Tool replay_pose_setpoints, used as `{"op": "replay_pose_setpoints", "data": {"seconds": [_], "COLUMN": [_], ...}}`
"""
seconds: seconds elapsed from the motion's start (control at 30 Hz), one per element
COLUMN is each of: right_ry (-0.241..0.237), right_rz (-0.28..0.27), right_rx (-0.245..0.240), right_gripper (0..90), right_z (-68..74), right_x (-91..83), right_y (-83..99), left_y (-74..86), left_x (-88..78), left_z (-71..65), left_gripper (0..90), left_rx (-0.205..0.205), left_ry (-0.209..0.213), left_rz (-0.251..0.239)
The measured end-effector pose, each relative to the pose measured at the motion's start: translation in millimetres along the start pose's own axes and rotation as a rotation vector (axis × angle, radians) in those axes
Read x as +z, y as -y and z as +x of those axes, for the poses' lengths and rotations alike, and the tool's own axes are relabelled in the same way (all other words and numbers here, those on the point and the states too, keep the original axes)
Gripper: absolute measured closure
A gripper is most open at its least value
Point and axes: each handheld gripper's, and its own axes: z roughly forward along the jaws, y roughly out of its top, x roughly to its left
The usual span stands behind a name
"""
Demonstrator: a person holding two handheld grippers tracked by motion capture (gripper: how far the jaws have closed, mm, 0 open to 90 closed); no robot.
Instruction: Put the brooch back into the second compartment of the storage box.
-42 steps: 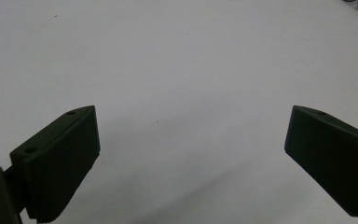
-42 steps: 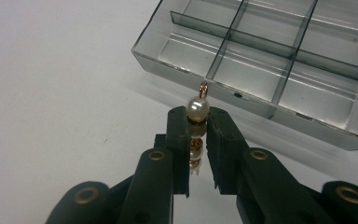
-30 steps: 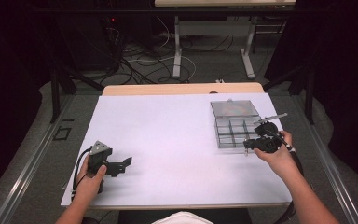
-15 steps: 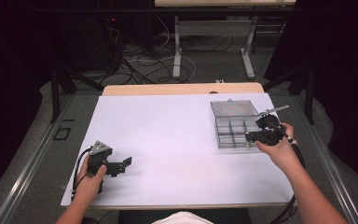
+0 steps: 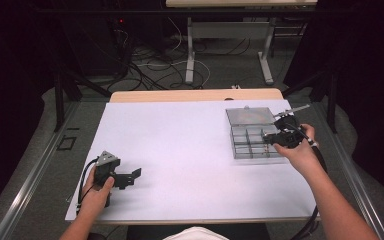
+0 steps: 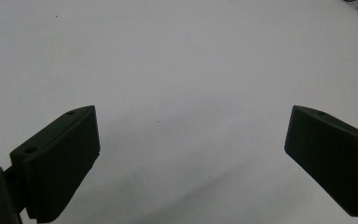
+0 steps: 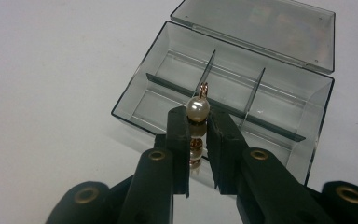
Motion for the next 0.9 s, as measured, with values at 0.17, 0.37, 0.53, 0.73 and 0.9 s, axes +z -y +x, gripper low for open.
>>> {"op": "replay_pose_setpoints", "data": {"seconds": [0.17, 0.37, 0.53, 0.73, 0.9], "right_ry": [0.008, 0.017, 0.031, 0.042, 0.050], "right_rz": [-0.004, -0.005, -0.008, -0.011, -0.010], "right_rx": [-0.018, -0.028, -0.043, -0.051, -0.054], "right_gripper": [80.1, 80.1, 80.1, 80.1, 80.1], "right_z": [-0.1, 0.2, 0.5, -0.7, -2.9], "right_x": [1.7, 5.1, 9.0, 15.1, 21.3], "right_y": [-5.8, -13.2, -18.7, -24.6, -28.5], "left_y": [0.0, 0.0, -0.5, 0.1, 0.1], "left_x": [0.0, -0.1, -1.3, -0.1, 0.0], "left_z": [0.1, 0.1, 1.1, 0.2, 0.2], "left_gripper": [3.2, 3.1, 3.2, 3.2, 3.1], "left_rx": [0.000, -0.001, 0.002, -0.001, -0.002], "left_ry": [-0.001, -0.002, 0.011, 0.000, 0.000], "left_rz": [-0.001, -0.002, 0.015, 0.000, 0.001]}}
